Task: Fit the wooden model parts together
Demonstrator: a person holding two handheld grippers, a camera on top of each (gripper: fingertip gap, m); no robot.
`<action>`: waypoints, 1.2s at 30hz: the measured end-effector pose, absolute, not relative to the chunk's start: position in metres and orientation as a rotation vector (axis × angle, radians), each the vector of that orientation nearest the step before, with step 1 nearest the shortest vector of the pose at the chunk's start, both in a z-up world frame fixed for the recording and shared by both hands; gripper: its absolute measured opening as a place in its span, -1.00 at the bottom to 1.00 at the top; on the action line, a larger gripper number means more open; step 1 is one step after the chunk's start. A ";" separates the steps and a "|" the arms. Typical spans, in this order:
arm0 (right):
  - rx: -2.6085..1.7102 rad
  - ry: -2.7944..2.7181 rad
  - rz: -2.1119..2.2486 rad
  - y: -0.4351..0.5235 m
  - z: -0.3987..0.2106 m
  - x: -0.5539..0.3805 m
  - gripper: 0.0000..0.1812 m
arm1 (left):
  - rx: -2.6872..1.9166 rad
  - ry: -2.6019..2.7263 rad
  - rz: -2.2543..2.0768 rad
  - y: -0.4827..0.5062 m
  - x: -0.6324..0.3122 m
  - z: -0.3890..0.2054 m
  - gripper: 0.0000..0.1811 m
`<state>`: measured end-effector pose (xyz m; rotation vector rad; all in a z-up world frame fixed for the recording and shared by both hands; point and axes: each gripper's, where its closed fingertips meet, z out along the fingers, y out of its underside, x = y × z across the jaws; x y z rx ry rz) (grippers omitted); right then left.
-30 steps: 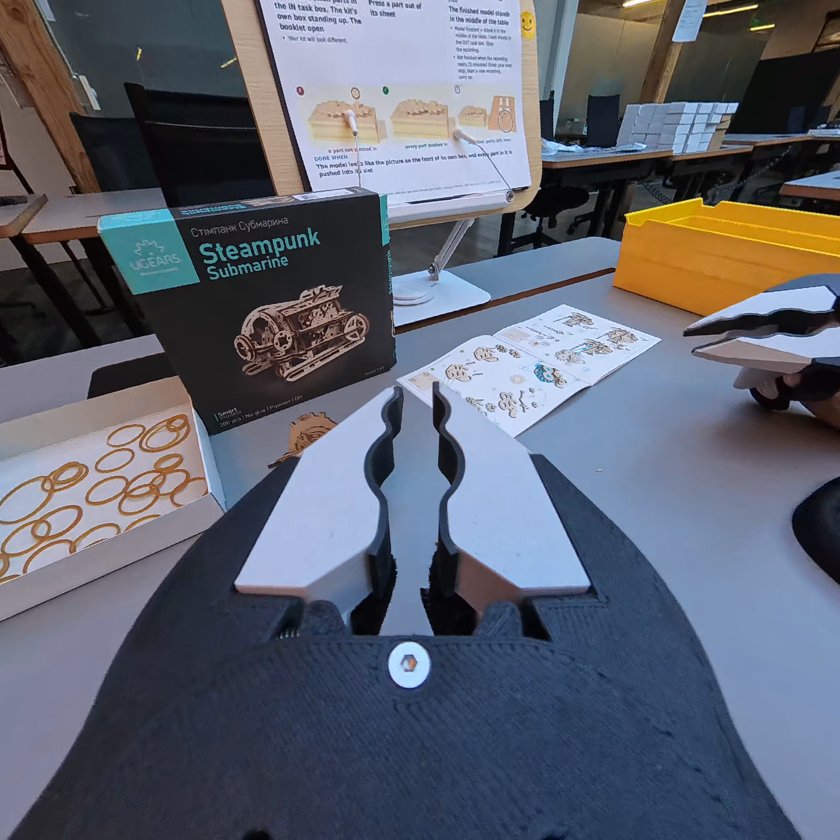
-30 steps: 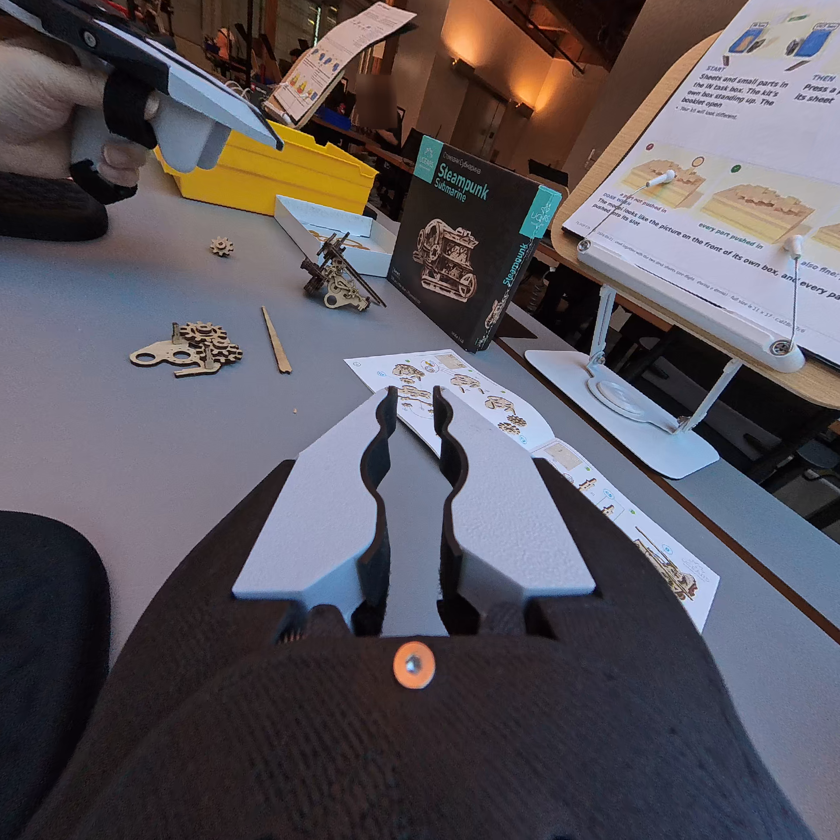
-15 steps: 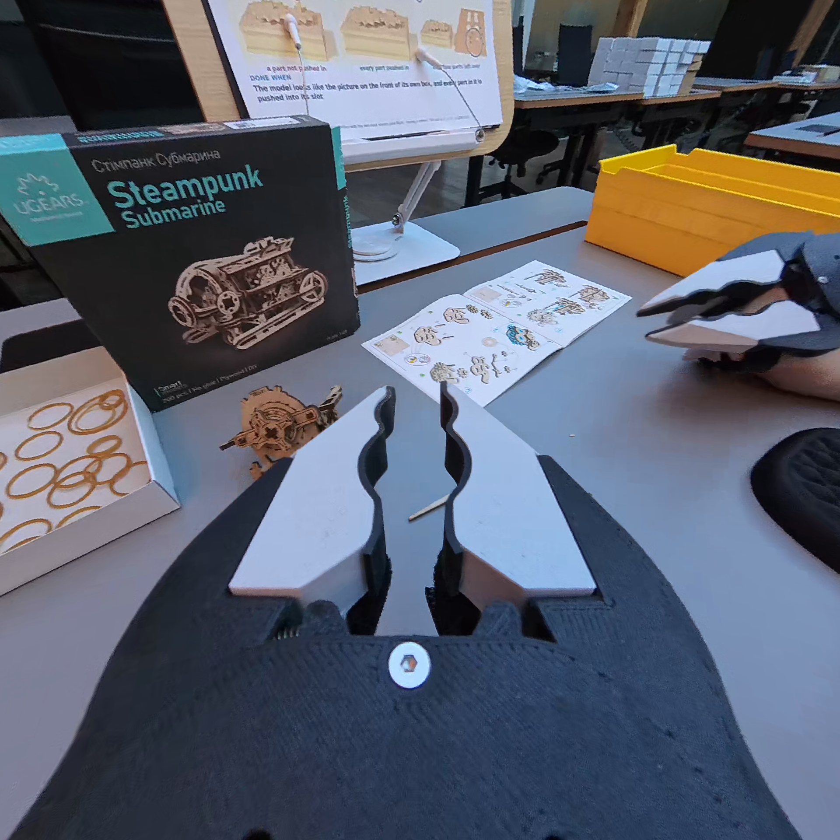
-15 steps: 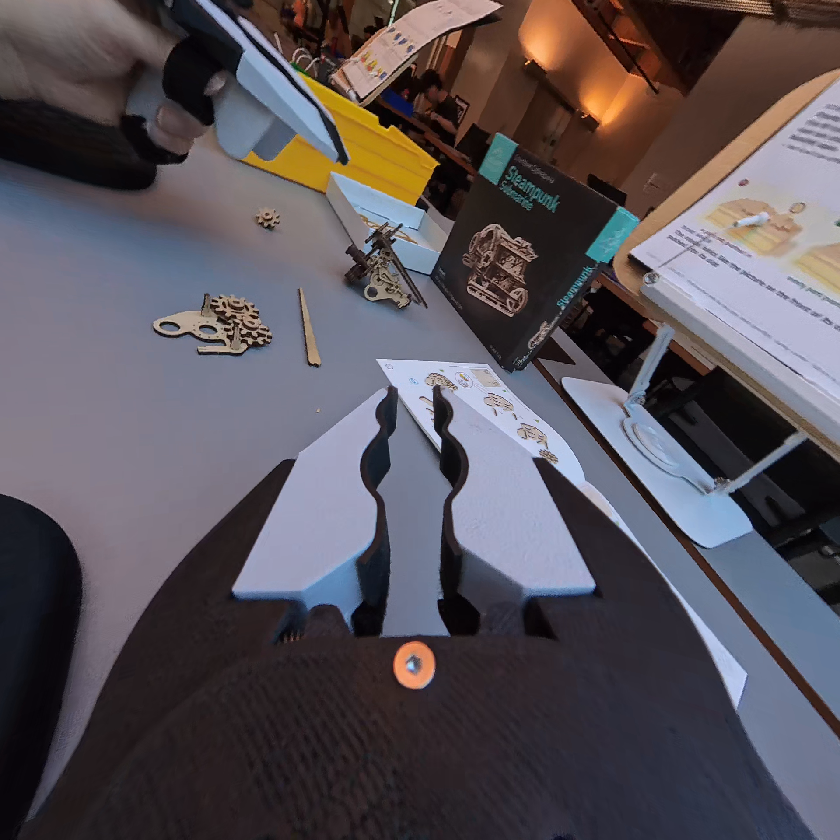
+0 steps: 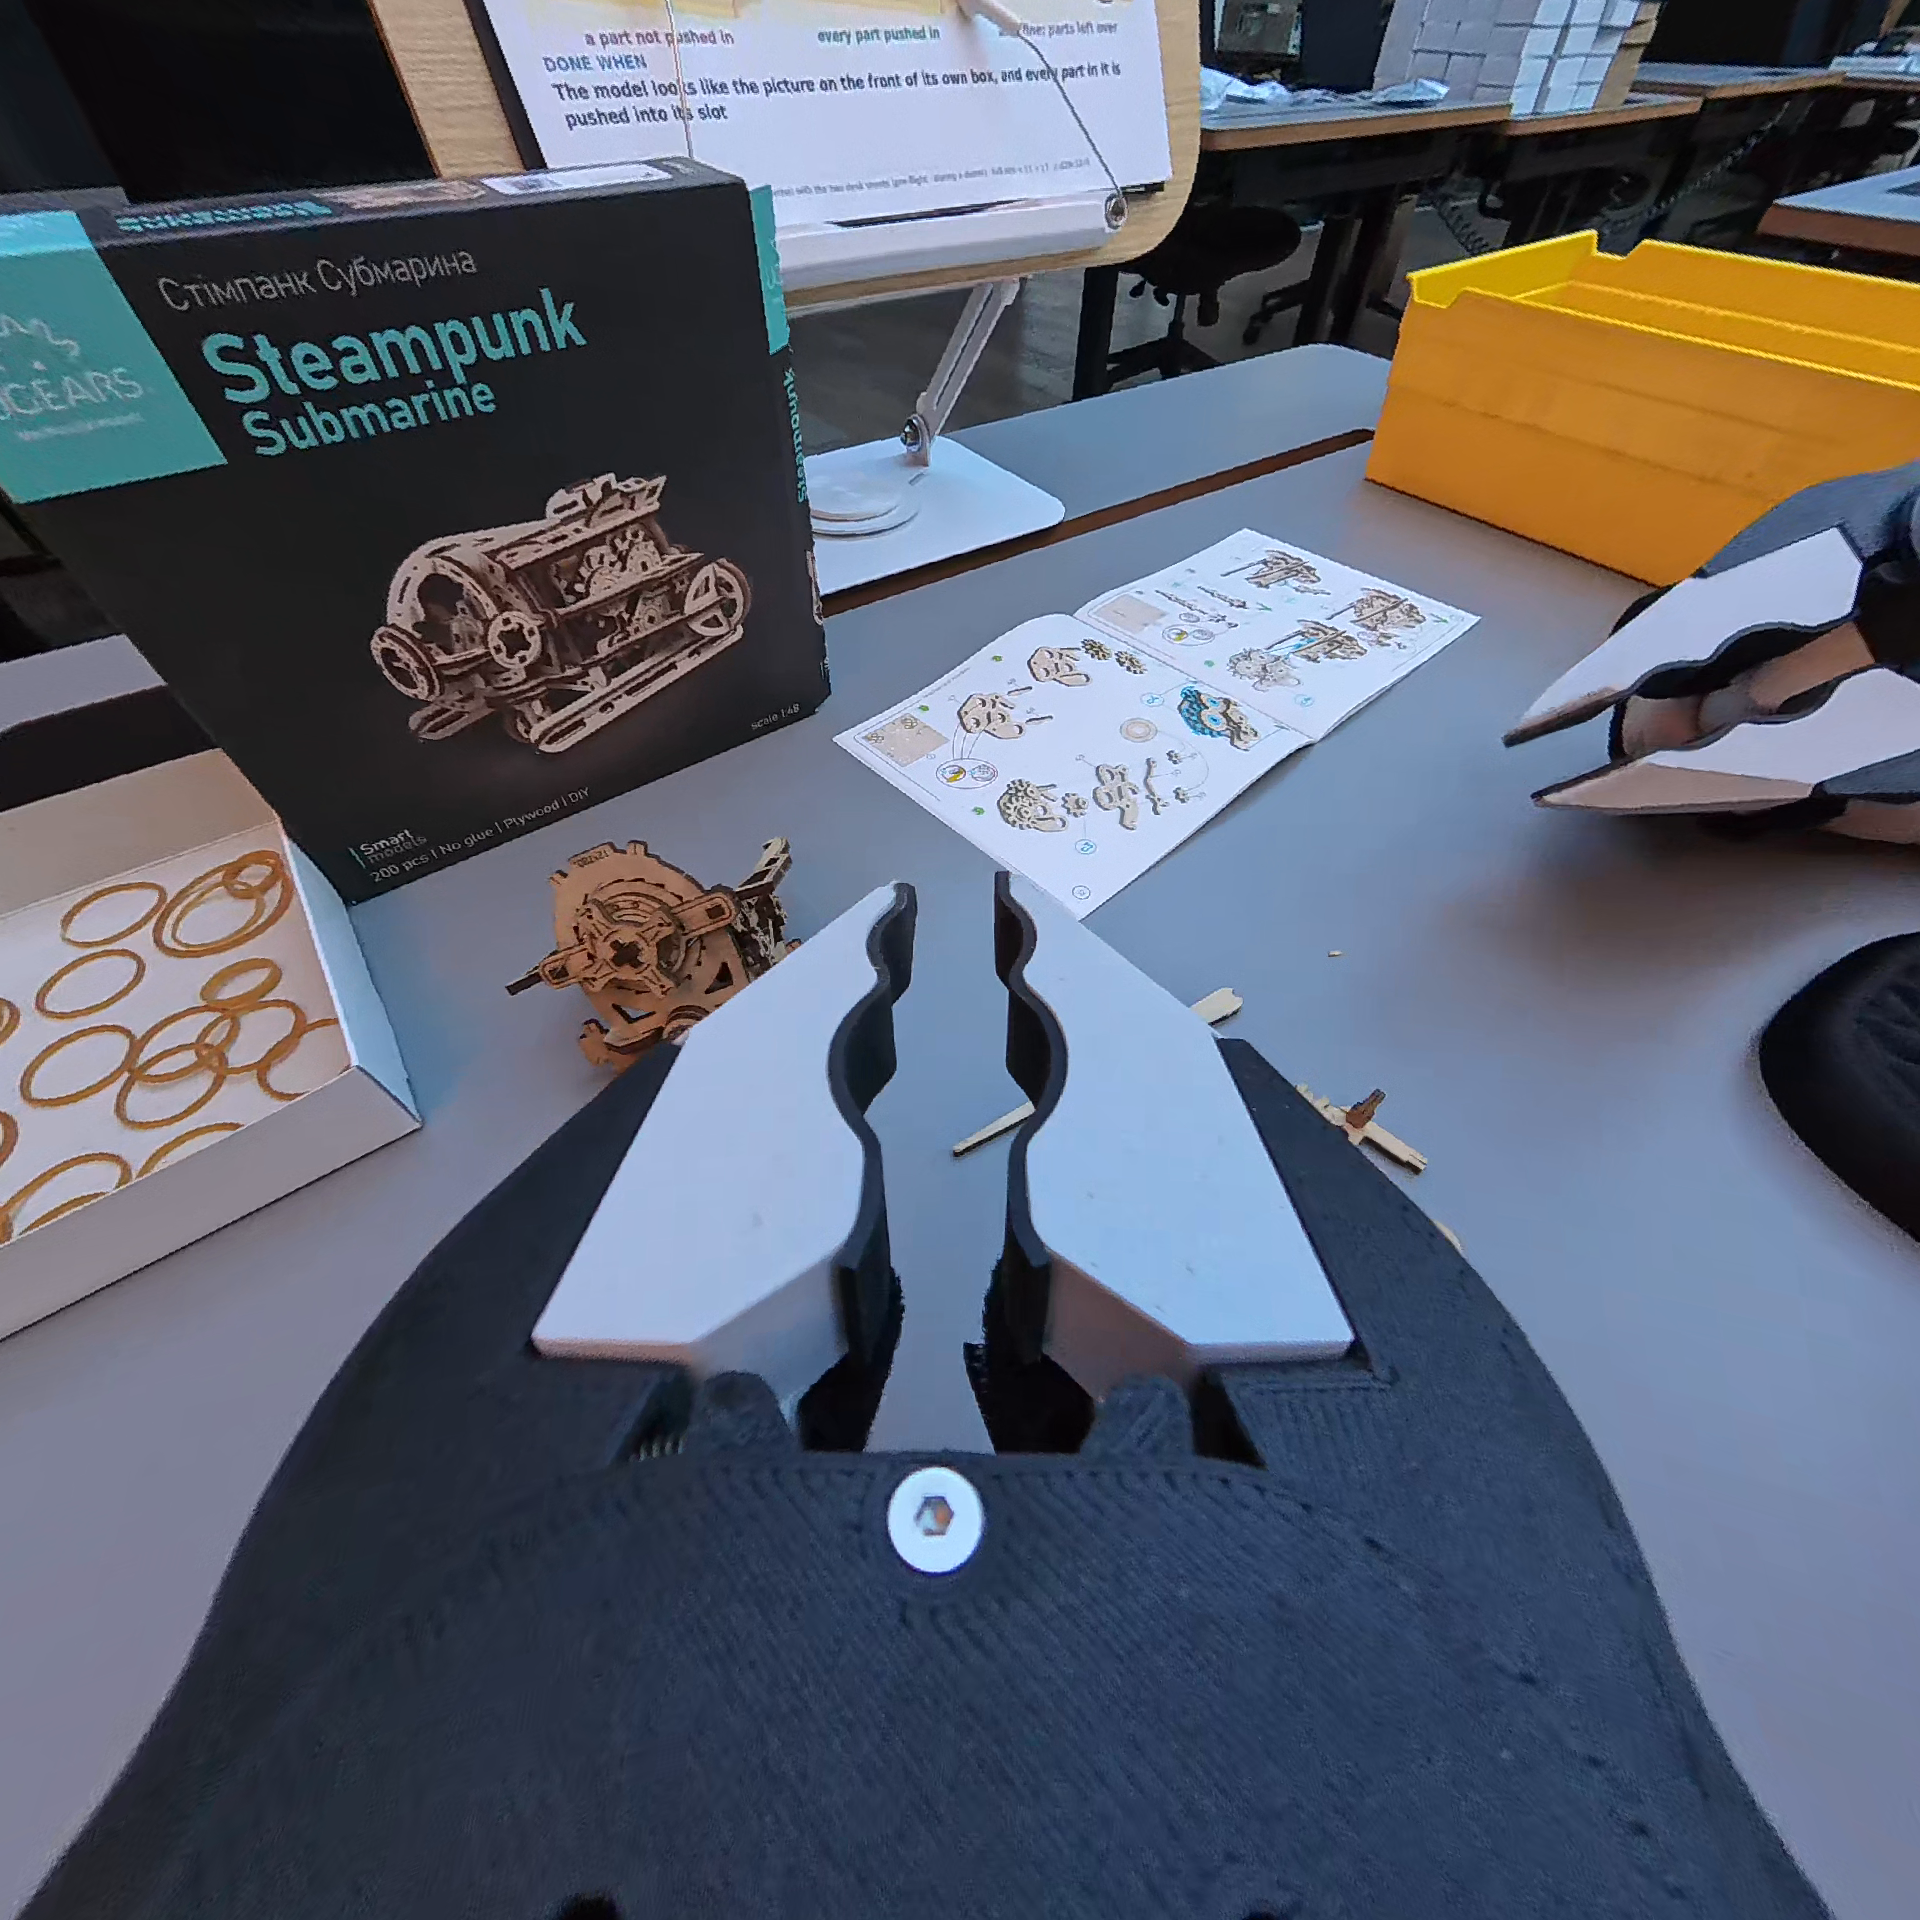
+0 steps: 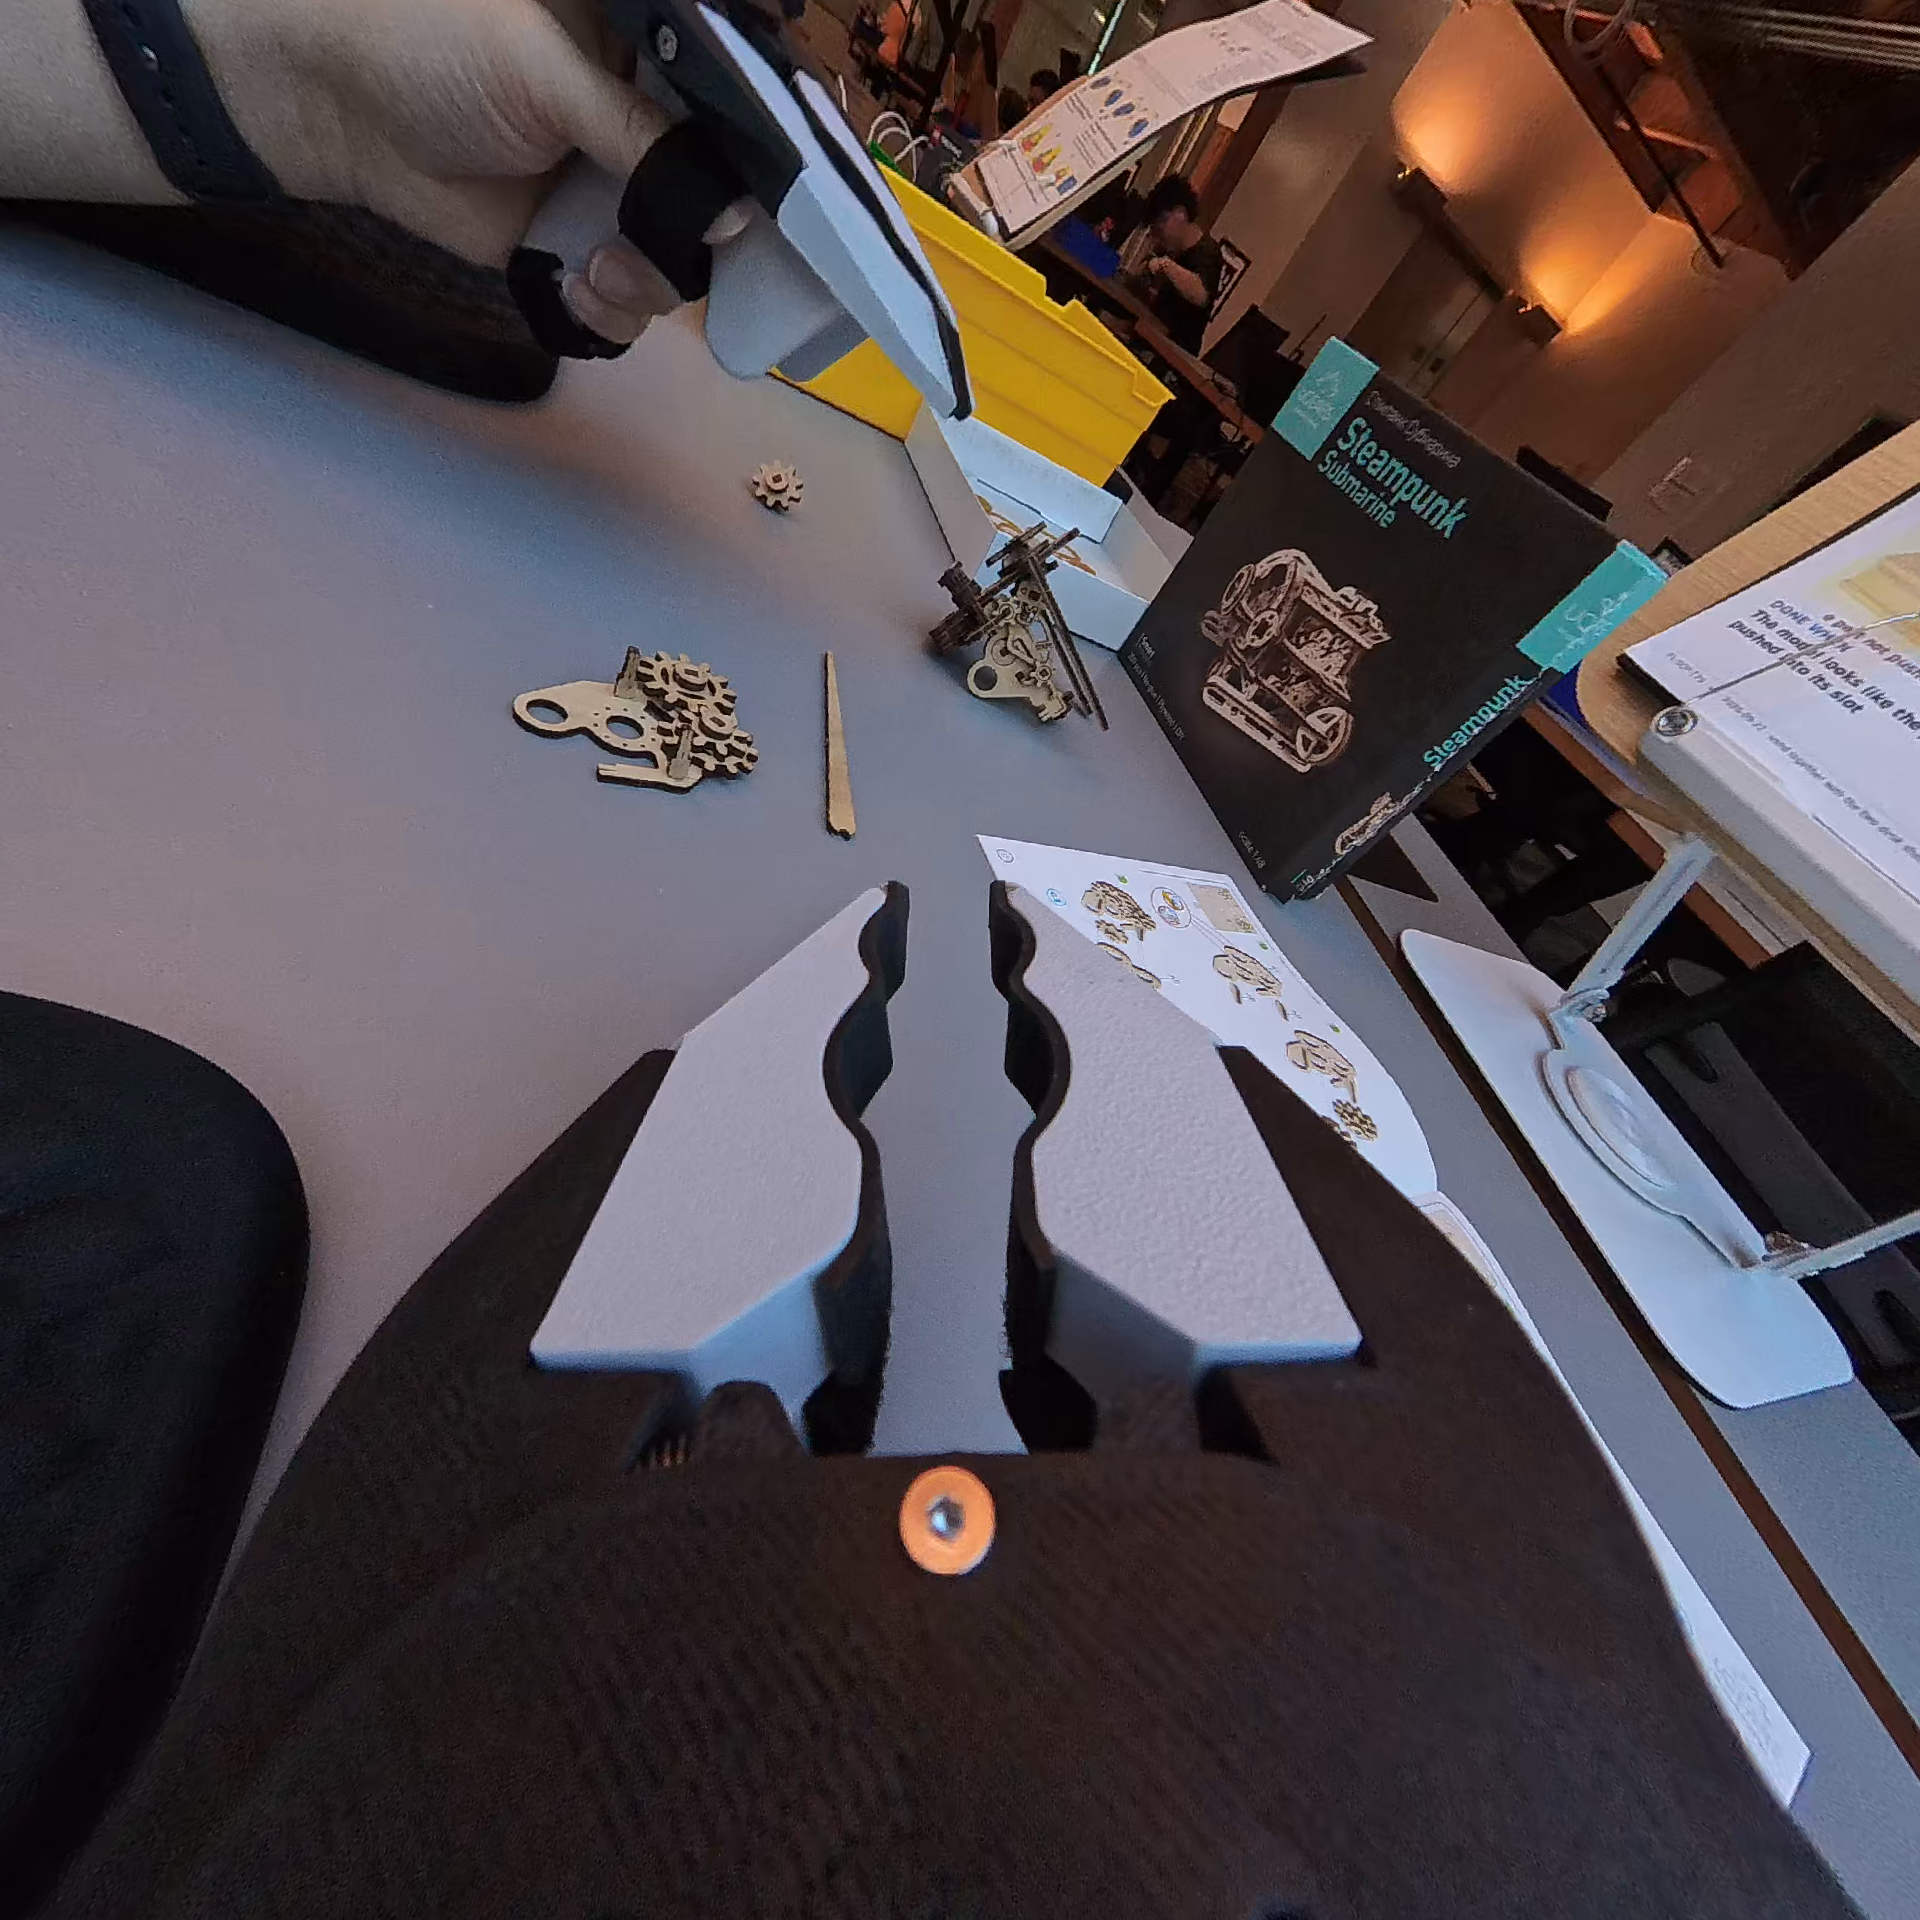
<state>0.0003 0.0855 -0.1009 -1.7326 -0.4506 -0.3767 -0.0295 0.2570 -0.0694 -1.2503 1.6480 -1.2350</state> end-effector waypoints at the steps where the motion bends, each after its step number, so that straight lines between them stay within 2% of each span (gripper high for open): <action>1: -1.738 -0.465 -0.382 0.086 -0.102 -0.001 -0.84 | -1.253 1.646 -1.237 0.258 -0.030 -0.069 -0.86; 22: -1.763 -0.574 -0.427 0.090 -0.113 -0.010 -0.84 | -1.273 1.800 -1.198 0.243 -0.034 -0.087 -0.87; 36: -1.775 -0.602 -0.443 0.090 -0.117 -0.012 -0.84 | -1.247 2.268 -1.195 0.186 -0.057 -0.139 -0.84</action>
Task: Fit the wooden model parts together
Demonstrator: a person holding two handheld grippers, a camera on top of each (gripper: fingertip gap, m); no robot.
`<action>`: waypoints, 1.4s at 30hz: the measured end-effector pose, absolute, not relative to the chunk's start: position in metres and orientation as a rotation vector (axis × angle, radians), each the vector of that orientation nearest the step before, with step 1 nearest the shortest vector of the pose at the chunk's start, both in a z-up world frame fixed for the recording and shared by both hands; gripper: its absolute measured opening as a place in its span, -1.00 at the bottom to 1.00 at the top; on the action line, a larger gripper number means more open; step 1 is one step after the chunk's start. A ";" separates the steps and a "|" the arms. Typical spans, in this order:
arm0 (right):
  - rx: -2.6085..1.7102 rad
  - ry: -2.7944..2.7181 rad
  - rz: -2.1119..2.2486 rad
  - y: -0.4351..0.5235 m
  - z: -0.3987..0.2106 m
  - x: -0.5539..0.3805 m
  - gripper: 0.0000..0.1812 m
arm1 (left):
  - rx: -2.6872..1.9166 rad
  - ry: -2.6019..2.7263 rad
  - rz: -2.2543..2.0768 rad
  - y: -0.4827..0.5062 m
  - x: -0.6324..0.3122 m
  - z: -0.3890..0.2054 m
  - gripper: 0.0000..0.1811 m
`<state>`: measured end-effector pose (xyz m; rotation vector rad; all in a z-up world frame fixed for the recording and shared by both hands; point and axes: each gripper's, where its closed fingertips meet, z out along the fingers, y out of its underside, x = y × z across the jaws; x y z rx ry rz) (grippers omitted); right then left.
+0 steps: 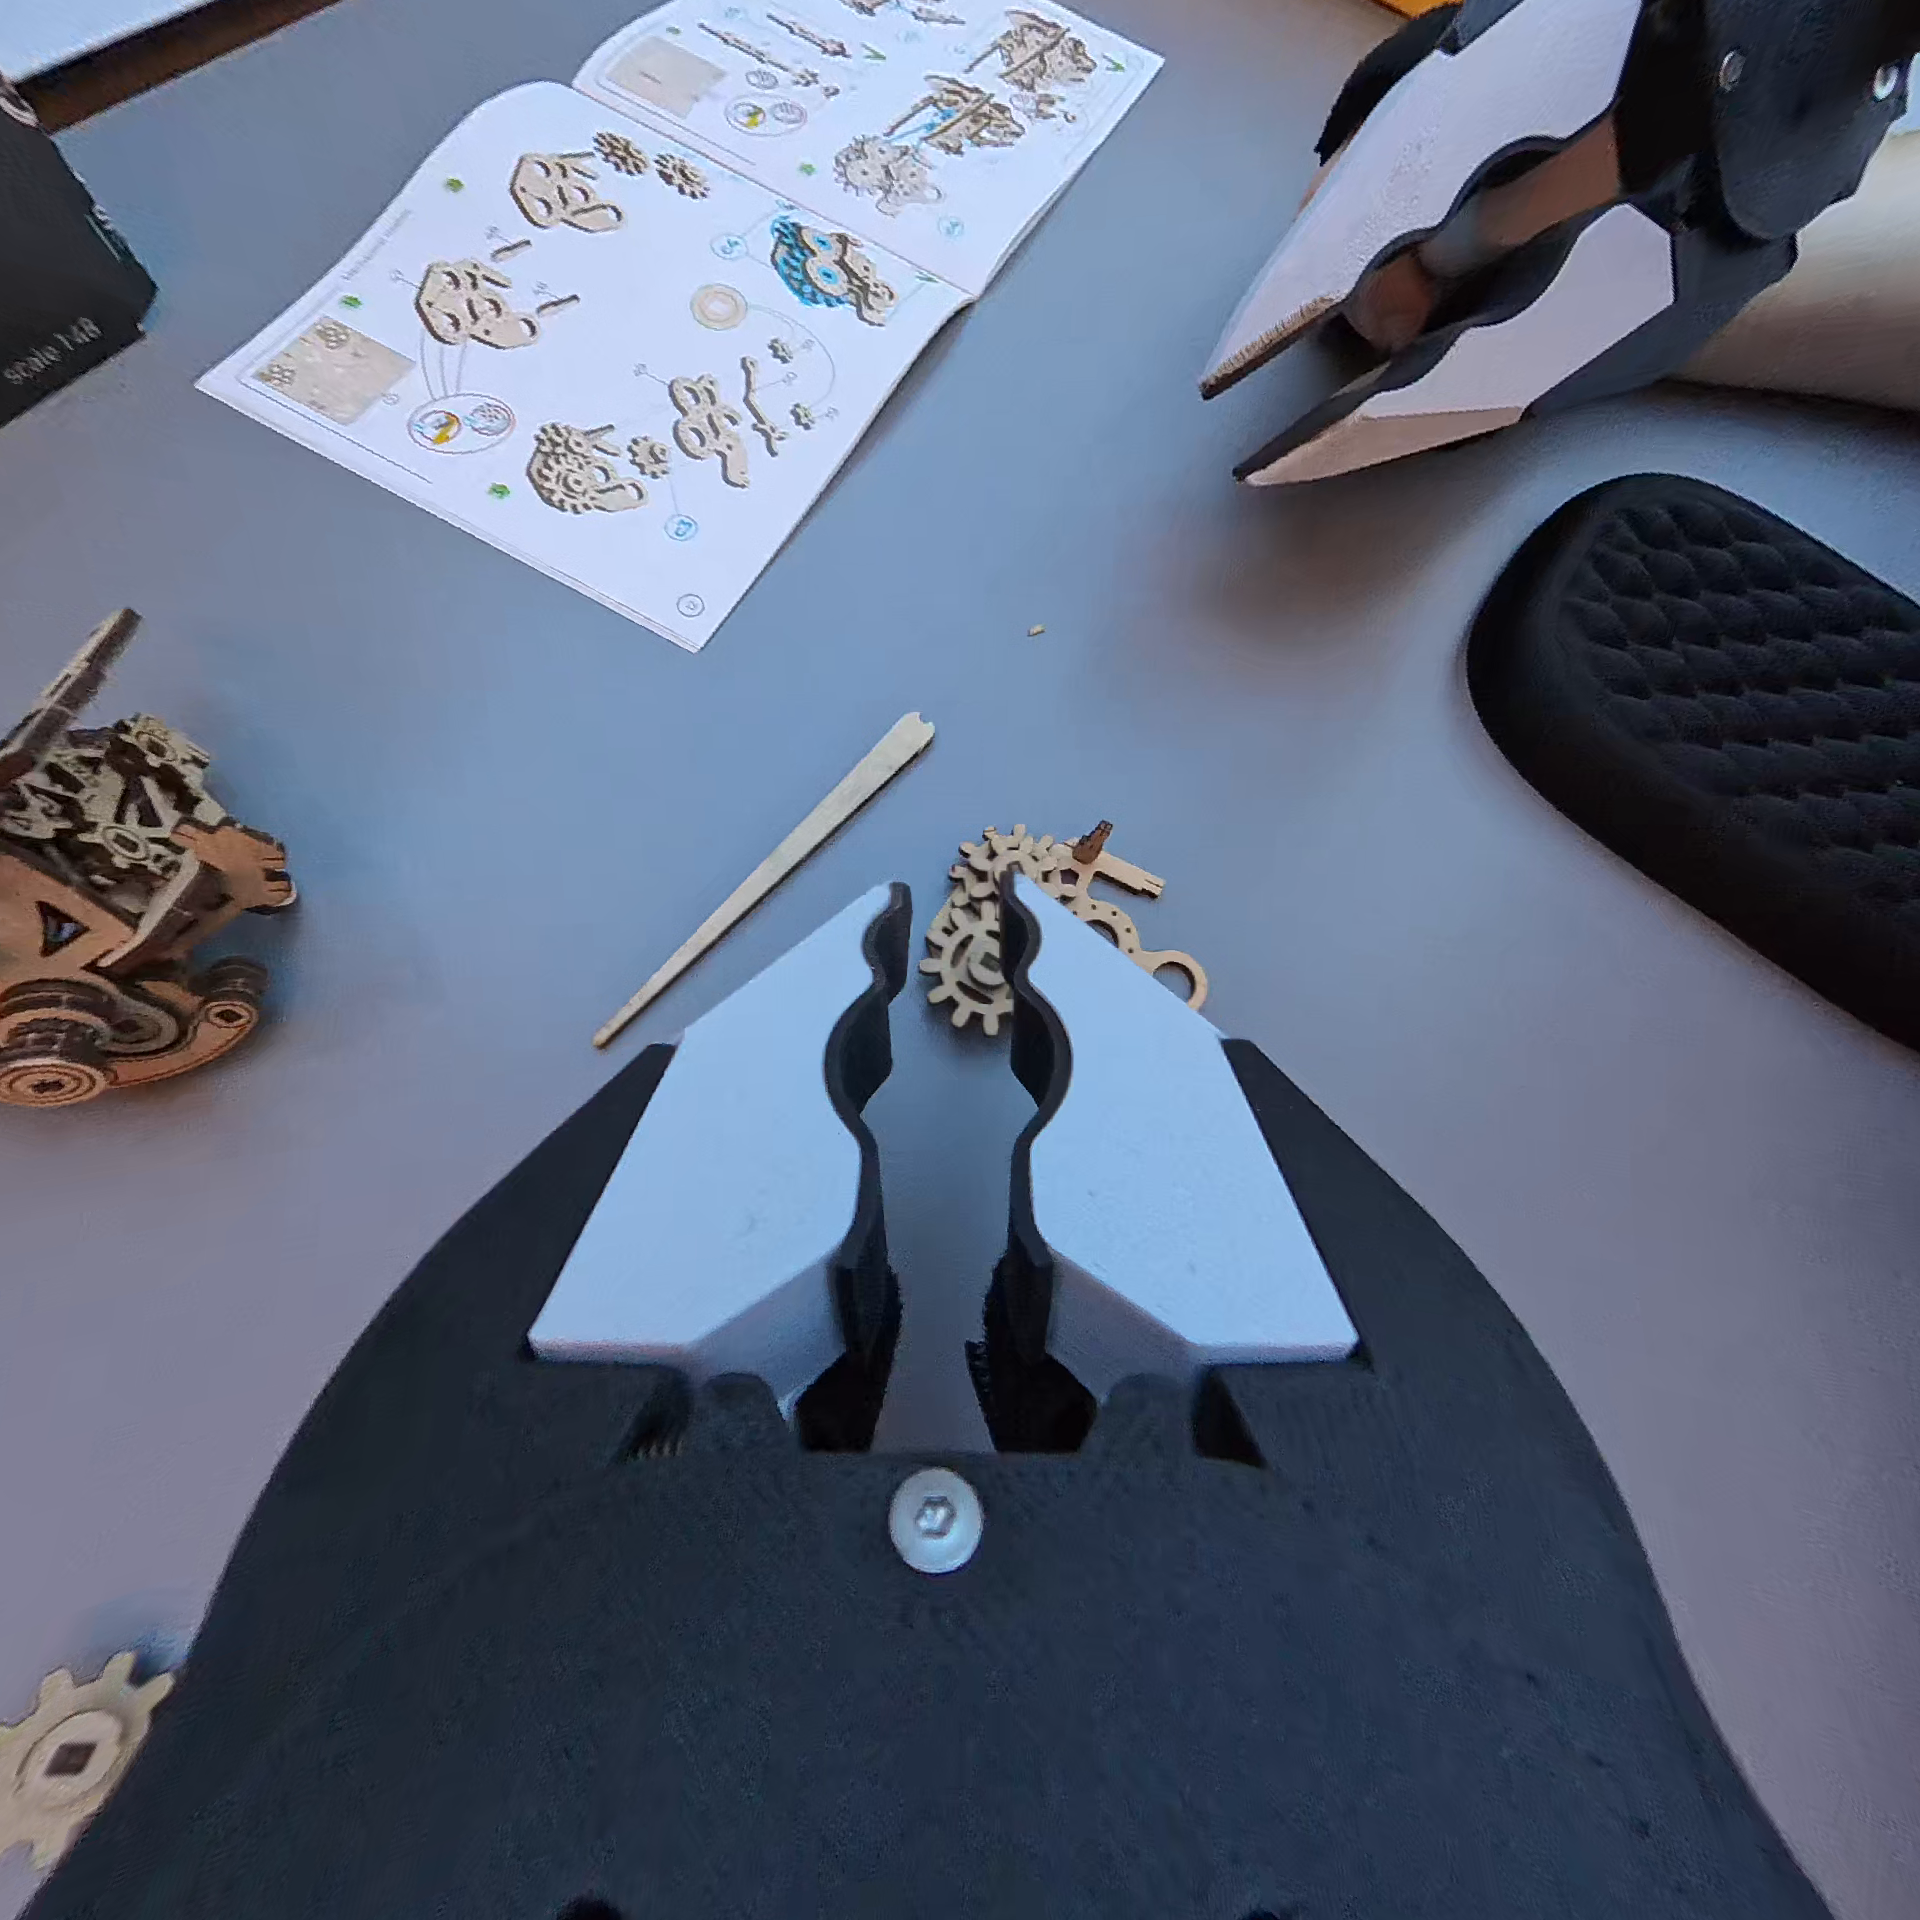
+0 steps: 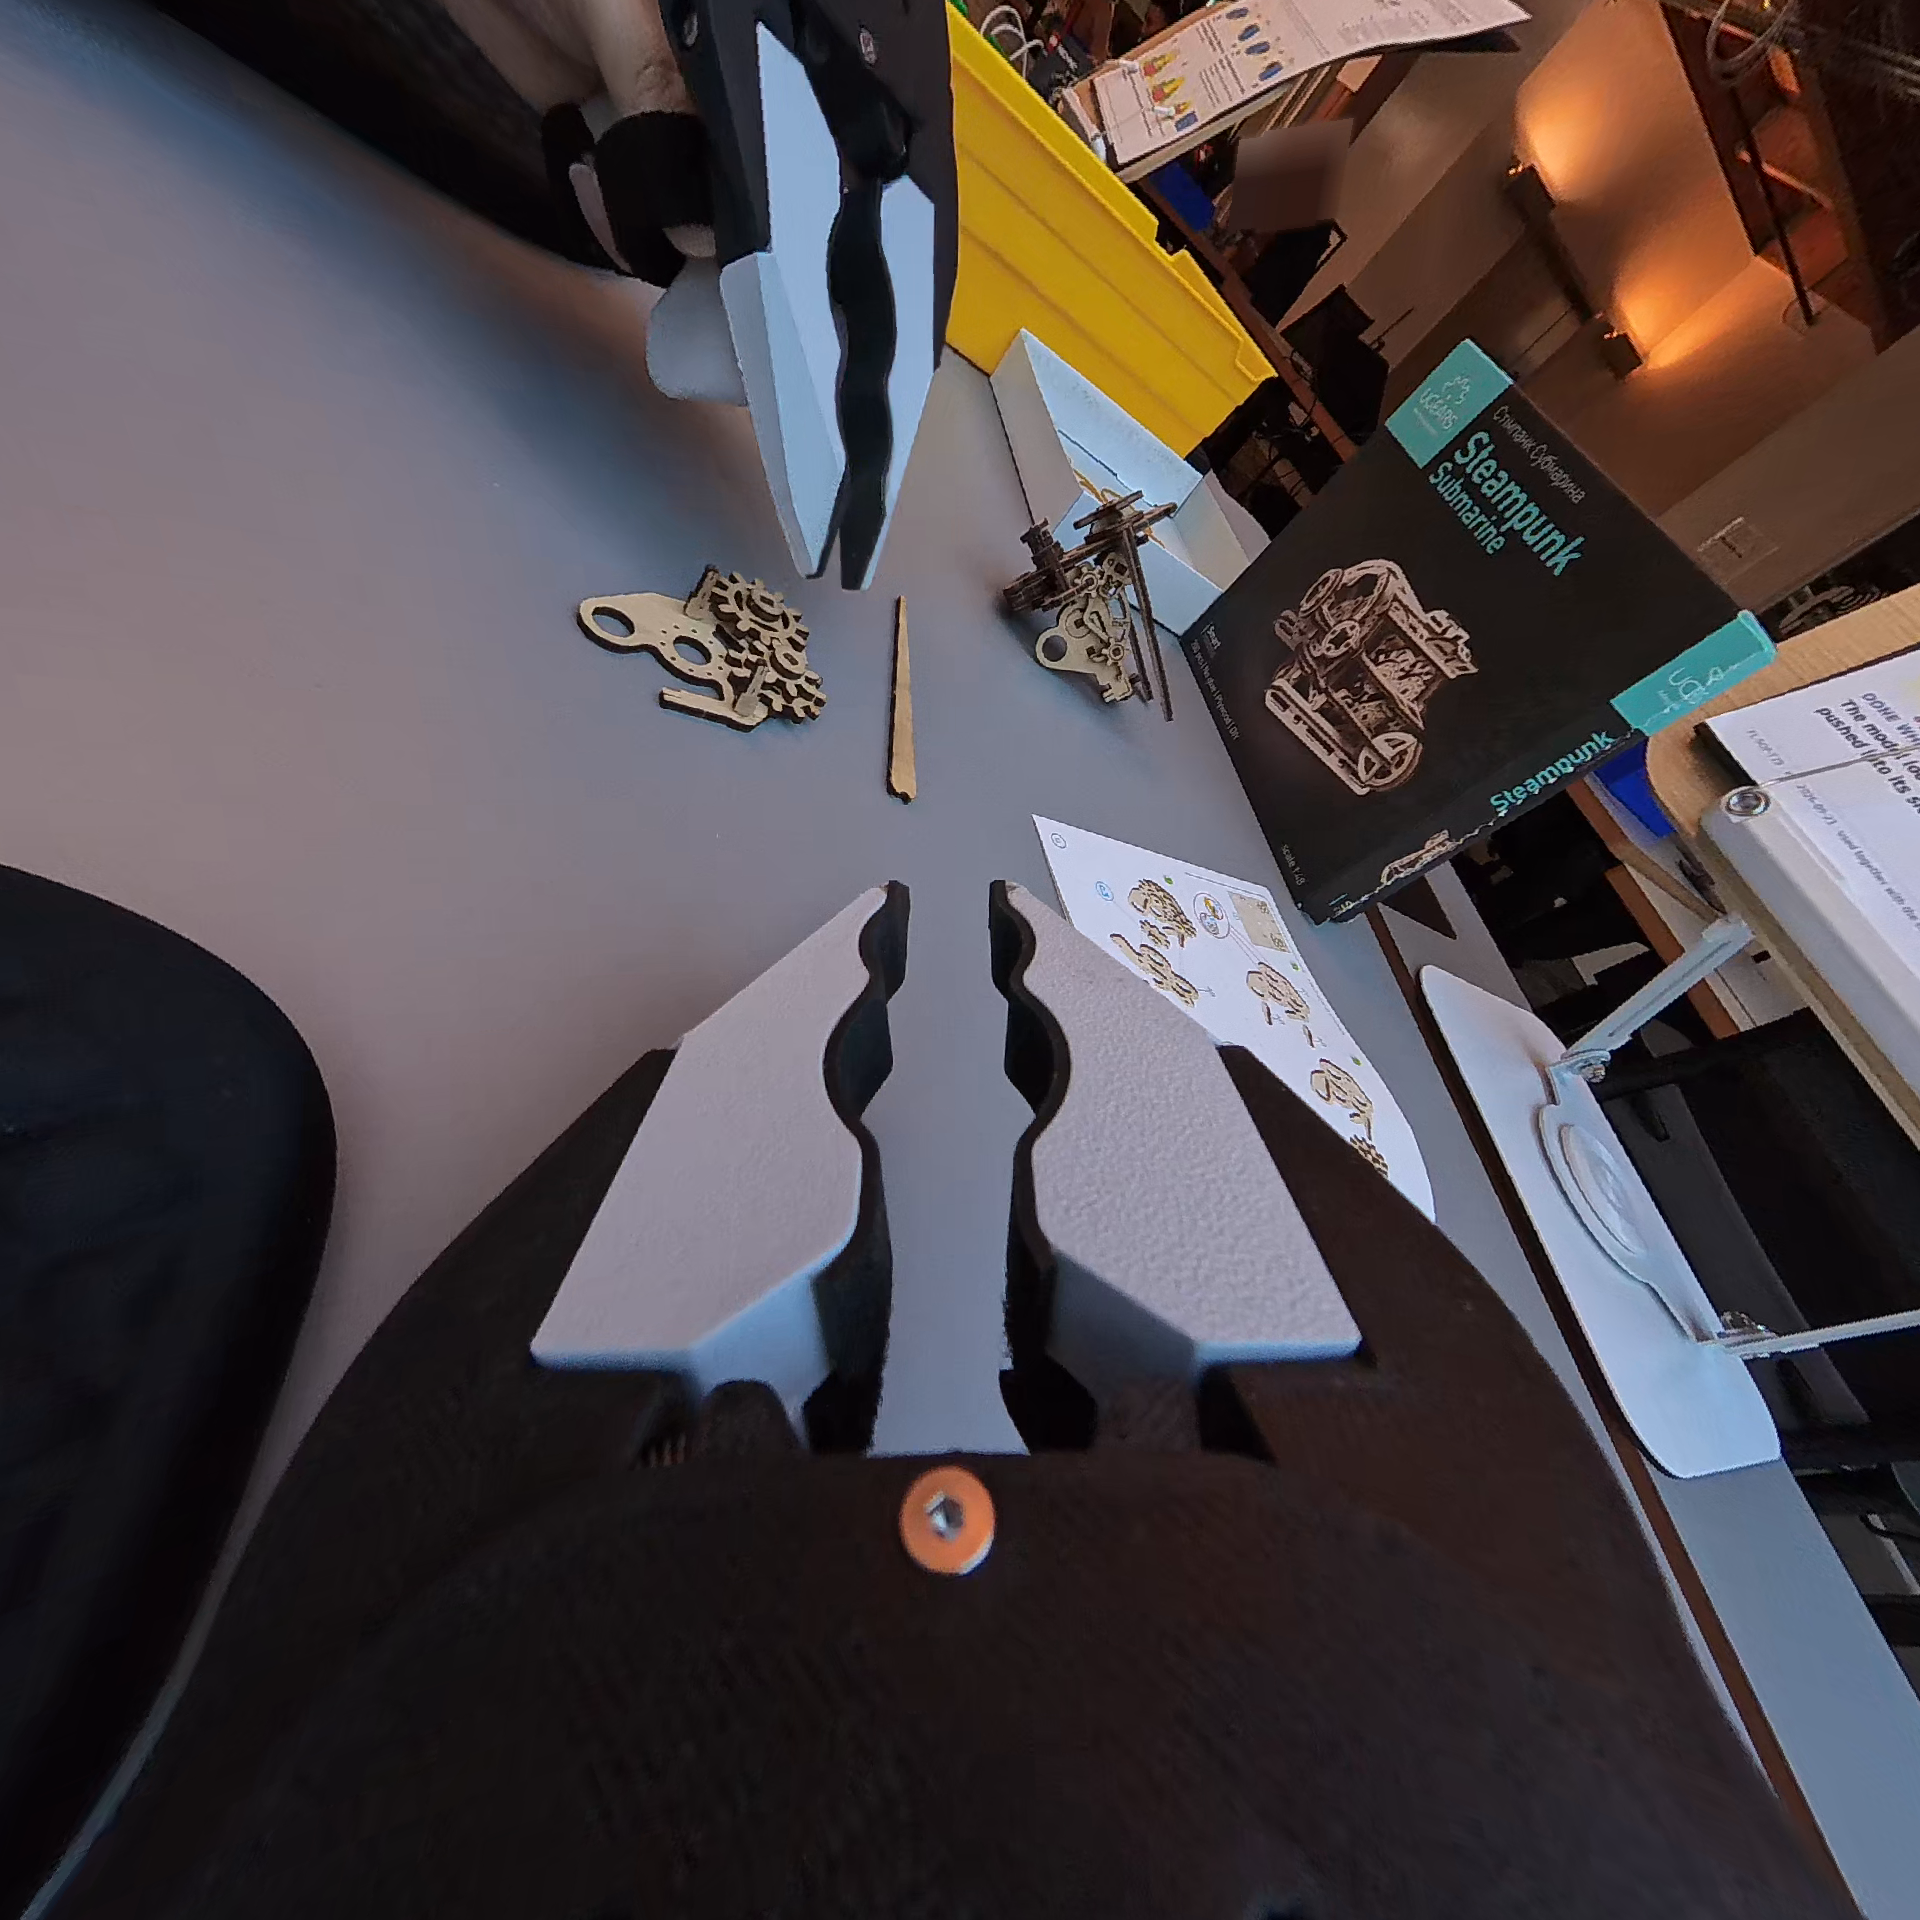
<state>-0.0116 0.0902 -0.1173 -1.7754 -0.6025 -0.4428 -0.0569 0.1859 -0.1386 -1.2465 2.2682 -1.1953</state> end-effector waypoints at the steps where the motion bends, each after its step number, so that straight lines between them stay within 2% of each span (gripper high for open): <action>1: -1.776 -0.605 -0.444 0.090 -0.118 -0.012 -0.84 | -1.237 2.283 -1.187 0.184 -0.058 -0.140 -0.84; 17: -1.782 -0.630 -0.456 0.090 -0.121 -0.014 -0.84 | -1.180 2.382 -1.029 0.187 -0.065 -0.156 -0.89; 42: -1.787 -0.653 -0.468 0.090 -0.123 -0.015 -0.84 | -1.211 2.319 -1.021 0.198 -0.061 -0.147 -0.96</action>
